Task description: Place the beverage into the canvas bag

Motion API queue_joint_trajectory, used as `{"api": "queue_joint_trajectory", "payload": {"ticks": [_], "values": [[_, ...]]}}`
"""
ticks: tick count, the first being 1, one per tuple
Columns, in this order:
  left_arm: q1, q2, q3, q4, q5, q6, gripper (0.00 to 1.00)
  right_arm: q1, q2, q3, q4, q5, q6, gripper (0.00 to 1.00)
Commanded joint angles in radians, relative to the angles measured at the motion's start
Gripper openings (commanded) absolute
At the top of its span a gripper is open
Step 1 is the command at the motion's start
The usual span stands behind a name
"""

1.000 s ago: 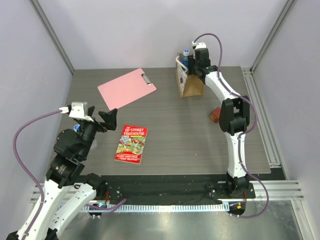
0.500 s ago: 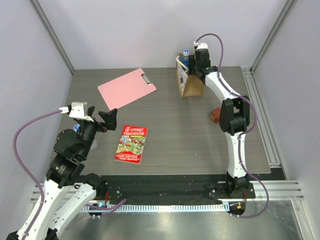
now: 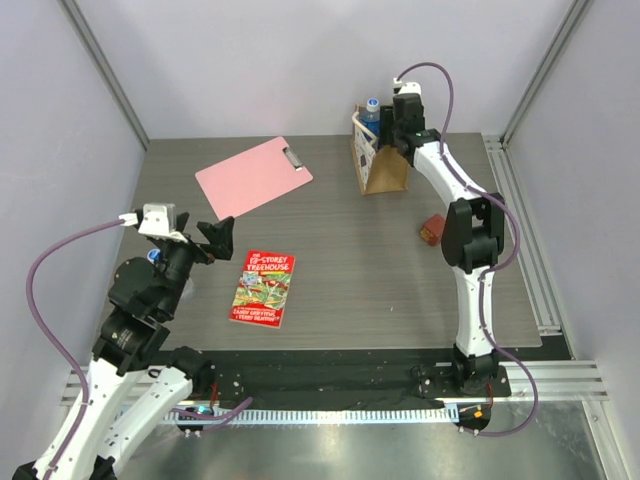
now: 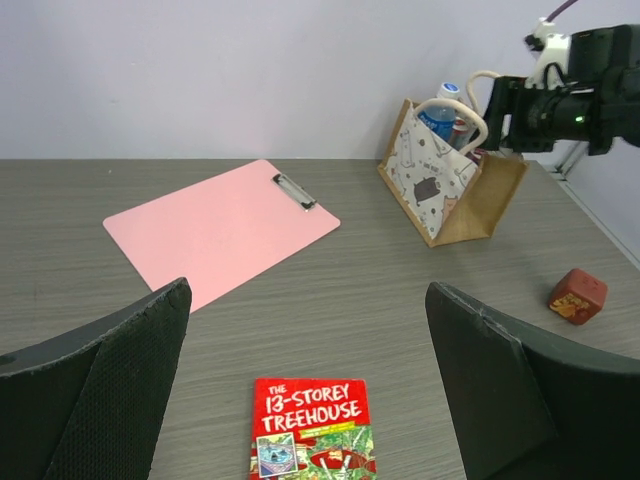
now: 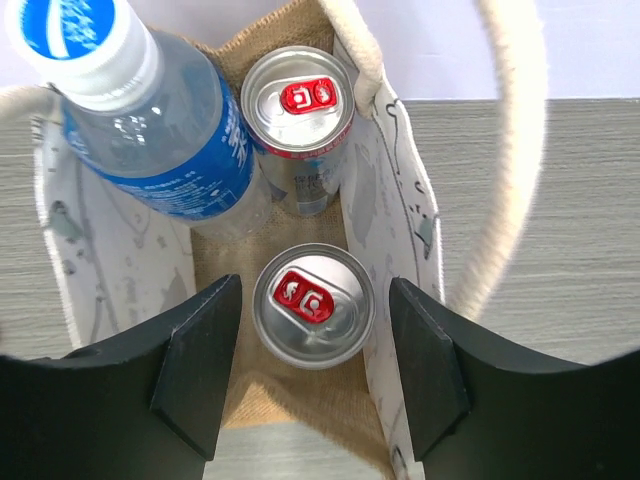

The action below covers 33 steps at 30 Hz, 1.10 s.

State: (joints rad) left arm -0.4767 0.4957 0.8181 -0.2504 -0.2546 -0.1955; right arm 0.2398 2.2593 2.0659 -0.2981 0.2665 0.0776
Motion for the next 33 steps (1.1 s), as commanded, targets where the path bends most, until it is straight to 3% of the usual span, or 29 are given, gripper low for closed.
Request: {"api": "queue_joint_trajectory", "payload": {"ticks": [1, 3, 4, 8, 12, 17, 23, 29, 33], "values": [[0.001, 0.043, 0.007, 0.028, -0.083, 0.007, 1.00, -0.007, -0.177, 0.060, -0.048, -0.010, 0.074, 0.65], [0.001, 0.063, 0.021, 0.005, -0.147, -0.039, 1.00, -0.007, -0.261, 0.037, -0.068, -0.044, 0.097, 0.65], [0.001, 0.087, 0.035, -0.003, -0.243, -0.062, 1.00, -0.004, -0.289, 0.001, -0.075, -0.059, 0.122, 0.65], [0.001, 0.210, 0.165, -0.231, -0.458, -0.237, 0.94, 0.021, -0.478, -0.177, -0.078, -0.122, 0.186, 0.65], [0.003, 0.332, 0.318, -0.476, -0.644, -0.413, 0.96, 0.097, -0.705, -0.581, 0.060, -0.157, 0.231, 0.66], [0.007, 0.383, 0.383, -0.680, -0.811, -0.535, 0.98, 0.242, -0.931, -0.877, 0.207, -0.148, 0.306, 0.66], [0.116, 0.376, 0.346, -0.813, -0.858, -0.645, 0.99, 0.348, -1.085, -1.098, 0.289, -0.196, 0.324, 0.66], [0.309, 0.394, 0.268, -0.794, -0.648, -0.679, 0.99, 0.351, -1.193, -1.265, 0.292, -0.201, 0.288, 0.67], [0.343, 0.409, 0.201, -0.667, -0.562, -0.639, 1.00, 0.351, -1.273, -1.360, 0.324, -0.196, 0.269, 0.68]]}}
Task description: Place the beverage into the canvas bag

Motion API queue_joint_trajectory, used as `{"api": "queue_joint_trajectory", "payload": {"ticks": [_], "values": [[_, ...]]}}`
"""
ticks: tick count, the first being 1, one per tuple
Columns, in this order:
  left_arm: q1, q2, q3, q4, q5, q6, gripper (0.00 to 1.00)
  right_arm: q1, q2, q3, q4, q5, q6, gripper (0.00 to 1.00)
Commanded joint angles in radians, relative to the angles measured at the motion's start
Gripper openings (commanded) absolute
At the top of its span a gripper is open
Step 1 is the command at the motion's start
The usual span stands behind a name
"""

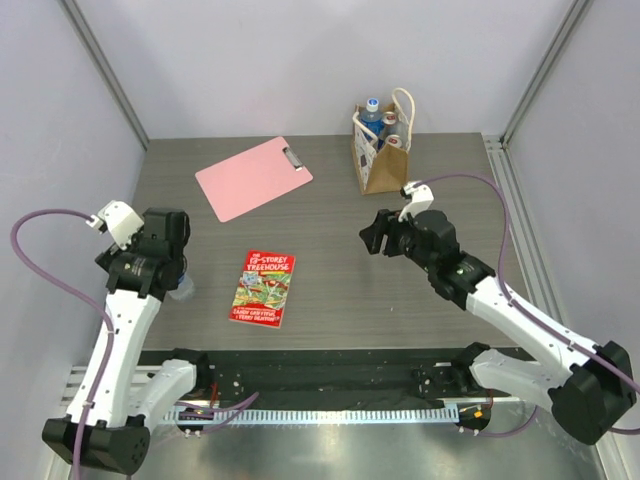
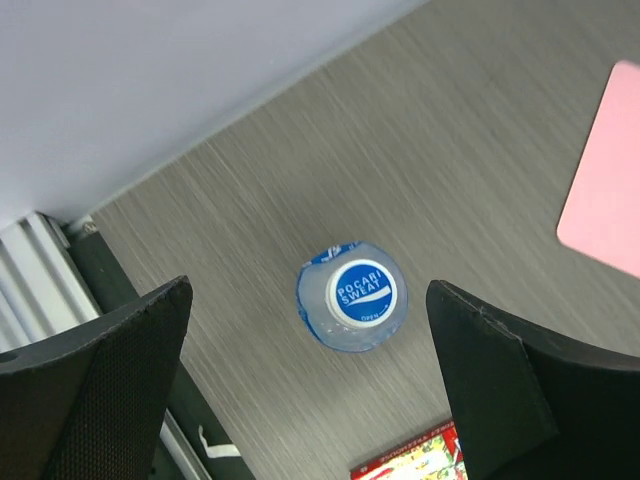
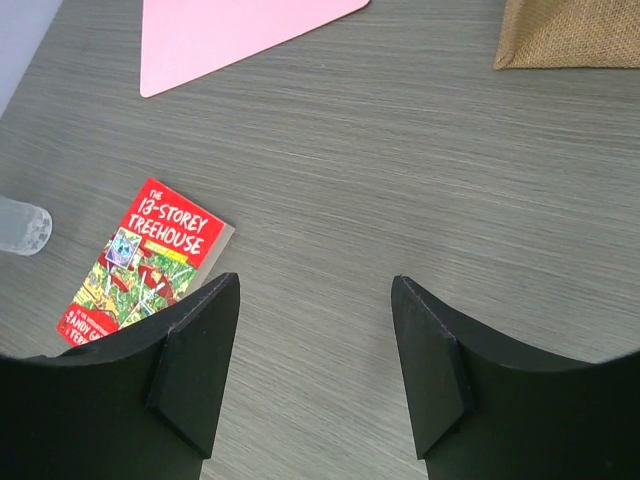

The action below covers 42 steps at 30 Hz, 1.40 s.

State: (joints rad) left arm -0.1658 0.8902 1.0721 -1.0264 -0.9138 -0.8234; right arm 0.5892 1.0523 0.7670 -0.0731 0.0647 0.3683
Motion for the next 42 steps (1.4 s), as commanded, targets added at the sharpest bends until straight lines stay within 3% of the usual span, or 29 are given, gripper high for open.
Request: {"api": "queue_joint_trajectory", "payload": {"ticks": [1, 9, 12, 13, 15, 16, 18, 19, 22, 27, 30, 34, 42], "values": [[0.040, 0.033, -0.063, 0.129, 0.163, -0.003, 1.00, 0.001, -0.075, -0.070, 0.108, 0.003, -0.017, 0.68], [0.086, 0.246, -0.063, 0.103, 0.203, -0.114, 1.00, 0.001, -0.140, -0.095, 0.125, -0.039, -0.005, 0.68], [0.086, 0.291, -0.054, 0.106, 0.225, -0.129, 0.83, 0.001, -0.155, -0.101, 0.127, -0.022, -0.008, 0.68], [0.084, 0.296, -0.041, 0.101, 0.227, -0.132, 0.71, 0.001, -0.156, -0.100, 0.124, -0.020, -0.009, 0.68], [0.084, 0.302, -0.028, 0.100, 0.228, -0.123, 0.61, 0.001, -0.158, -0.098, 0.121, -0.017, -0.011, 0.68], [0.086, 0.299, -0.011, 0.100, 0.225, -0.114, 0.48, 0.001, -0.158, -0.098, 0.118, -0.014, -0.011, 0.68], [0.084, 0.283, 0.003, 0.110, 0.230, -0.079, 0.35, 0.001, -0.160, -0.101, 0.116, -0.008, -0.012, 0.68], [0.084, 0.276, 0.014, 0.120, 0.237, -0.066, 0.24, 0.000, -0.160, -0.103, 0.116, -0.003, -0.015, 0.68], [0.083, 0.250, 0.043, 0.172, 0.303, 0.018, 0.10, 0.001, -0.173, -0.101, 0.107, 0.024, -0.032, 0.68], [-0.006, 0.246, 0.126, 0.282, 0.335, 0.185, 0.09, 0.001, -0.205, -0.112, 0.113, 0.072, -0.037, 0.68], [-0.116, 0.309, 0.230, 0.337, 0.371, 0.275, 0.11, 0.001, -0.222, -0.109, 0.108, 0.089, -0.031, 0.68], [-0.318, 0.453, 0.418, 0.373, 0.375, 0.375, 0.12, 0.001, -0.250, -0.089, 0.050, 0.129, -0.025, 0.68], [-0.523, 0.743, 0.574, 0.503, 0.545, 0.417, 0.12, 0.001, -0.356, -0.052, -0.074, 0.237, -0.020, 0.68]]}}
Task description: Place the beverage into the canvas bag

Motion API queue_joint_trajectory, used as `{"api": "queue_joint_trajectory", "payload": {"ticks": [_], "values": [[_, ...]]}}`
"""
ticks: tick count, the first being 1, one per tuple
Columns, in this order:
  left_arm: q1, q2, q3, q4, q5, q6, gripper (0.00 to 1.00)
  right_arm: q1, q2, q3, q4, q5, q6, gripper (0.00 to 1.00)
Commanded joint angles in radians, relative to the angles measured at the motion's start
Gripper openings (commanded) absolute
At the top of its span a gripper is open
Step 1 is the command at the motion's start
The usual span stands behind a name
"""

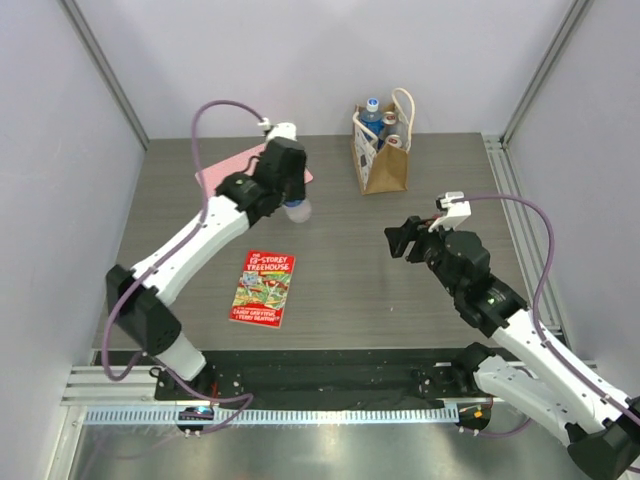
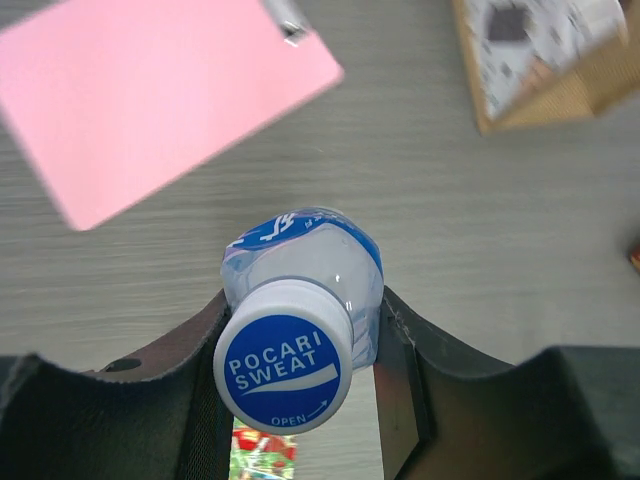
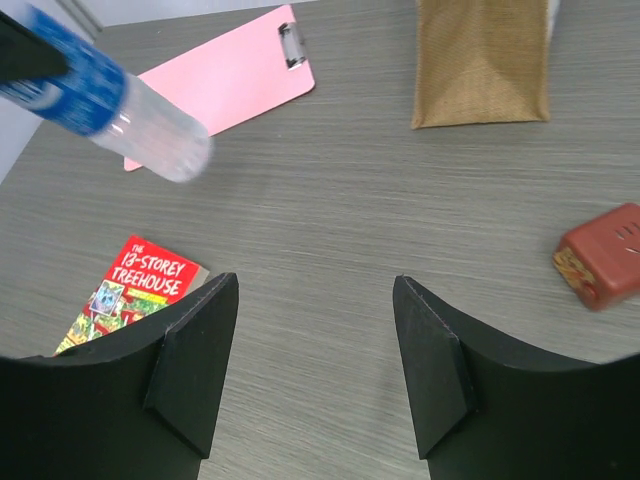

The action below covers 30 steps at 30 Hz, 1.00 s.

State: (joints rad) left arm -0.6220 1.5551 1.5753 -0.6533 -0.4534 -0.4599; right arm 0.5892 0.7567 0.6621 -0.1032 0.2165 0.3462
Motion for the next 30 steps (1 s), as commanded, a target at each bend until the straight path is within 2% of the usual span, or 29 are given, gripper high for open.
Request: {"api": "queue_joint_trajectory", "payload": {"ticks": [1, 5, 11, 15, 17, 18, 19, 26, 30], "values": [[-0.097, 0.098, 0.090, 0.141, 0.099, 0.058, 0.12, 0.000, -0.069, 0.056, -0.055, 0.102, 0.001, 0.68], [-0.165, 0.216, 0.152, 0.143, 0.110, 0.070, 0.15, 0.001, -0.108, 0.082, -0.104, 0.141, -0.004, 0.69], [-0.220, 0.321, 0.192, 0.118, 0.130, 0.082, 0.28, 0.001, -0.123, 0.094, -0.141, 0.167, -0.006, 0.69], [-0.228, 0.333, 0.181, 0.107, 0.134, 0.079, 0.62, 0.001, -0.097, 0.108, -0.153, 0.164, -0.006, 0.69], [-0.228, 0.321, 0.170, 0.110, 0.140, 0.075, 0.74, 0.000, -0.077, 0.123, -0.162, 0.162, -0.010, 0.69], [-0.229, 0.313, 0.170, 0.109, 0.145, 0.073, 0.92, 0.001, -0.071, 0.129, -0.170, 0.159, -0.013, 0.69], [-0.228, 0.303, 0.172, 0.106, 0.162, 0.075, 0.99, 0.001, -0.060, 0.140, -0.174, 0.159, -0.016, 0.69], [-0.214, 0.241, 0.239, 0.024, 0.183, 0.090, 1.00, 0.000, -0.025, 0.192, -0.185, 0.118, -0.047, 0.70], [-0.099, 0.172, 0.229, -0.031, 0.339, 0.038, 1.00, 0.001, 0.038, 0.231, -0.182, 0.052, -0.078, 0.72]]}}
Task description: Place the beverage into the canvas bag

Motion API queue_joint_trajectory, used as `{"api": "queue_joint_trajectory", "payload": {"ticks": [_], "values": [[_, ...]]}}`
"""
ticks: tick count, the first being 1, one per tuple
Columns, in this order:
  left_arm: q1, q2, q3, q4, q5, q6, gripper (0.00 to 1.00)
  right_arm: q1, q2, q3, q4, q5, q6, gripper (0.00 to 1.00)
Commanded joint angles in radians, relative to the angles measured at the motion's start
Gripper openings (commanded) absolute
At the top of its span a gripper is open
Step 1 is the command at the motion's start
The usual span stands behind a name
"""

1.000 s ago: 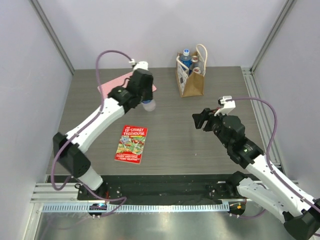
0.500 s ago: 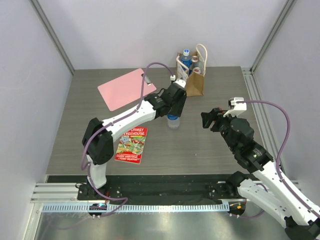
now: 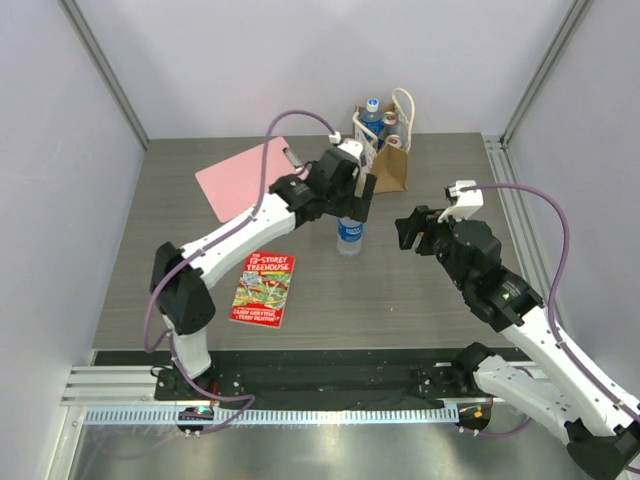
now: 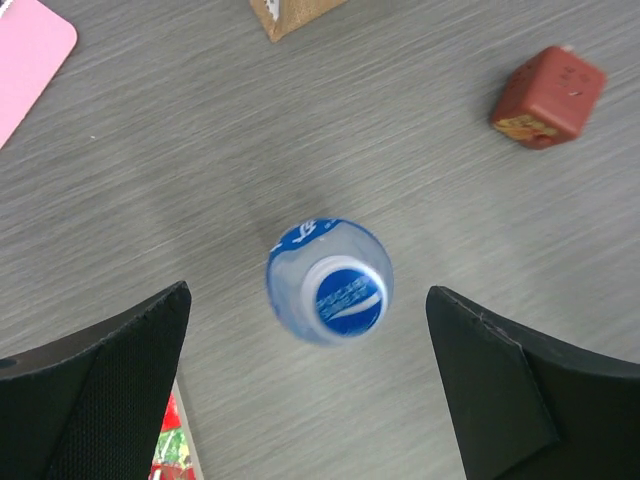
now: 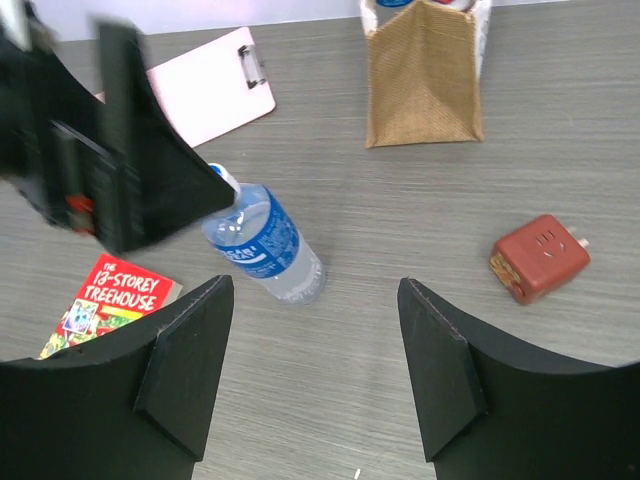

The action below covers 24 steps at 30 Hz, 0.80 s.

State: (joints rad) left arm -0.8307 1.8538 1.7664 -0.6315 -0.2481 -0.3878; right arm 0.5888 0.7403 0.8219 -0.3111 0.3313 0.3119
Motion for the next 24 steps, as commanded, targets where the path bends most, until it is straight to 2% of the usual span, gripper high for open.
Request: {"api": "queue_joint_trajectory", "payload": {"ticks": [1, 5, 9, 13, 18, 24], "values": [[0.139, -0.139, 0.004, -0.060, 0.162, -0.043, 1.00, 0.002, 0.066, 0.086, 0.026, -0.078, -0.045, 0.72], [0.307, -0.211, -0.123, -0.050, 0.245, -0.072, 1.00, 0.002, 0.146, 0.121, 0.044, -0.199, -0.043, 0.75], [0.404, -0.257, -0.223, -0.046, 0.241, -0.042, 1.00, 0.002, 0.246, 0.158, 0.053, -0.204, 0.003, 0.80], [0.420, -0.280, -0.268, -0.065, 0.141, 0.027, 1.00, 0.003, 0.385, 0.210, 0.064, -0.196, 0.036, 0.86], [0.421, -0.350, -0.352, 0.007, 0.170, 0.015, 1.00, 0.037, 0.501, 0.275, 0.058, -0.140, 0.041, 0.92], [0.420, -0.432, -0.472, 0.107, 0.170, -0.005, 1.00, 0.089, 0.651, 0.356, 0.053, -0.089, 0.006, 0.92]]}}
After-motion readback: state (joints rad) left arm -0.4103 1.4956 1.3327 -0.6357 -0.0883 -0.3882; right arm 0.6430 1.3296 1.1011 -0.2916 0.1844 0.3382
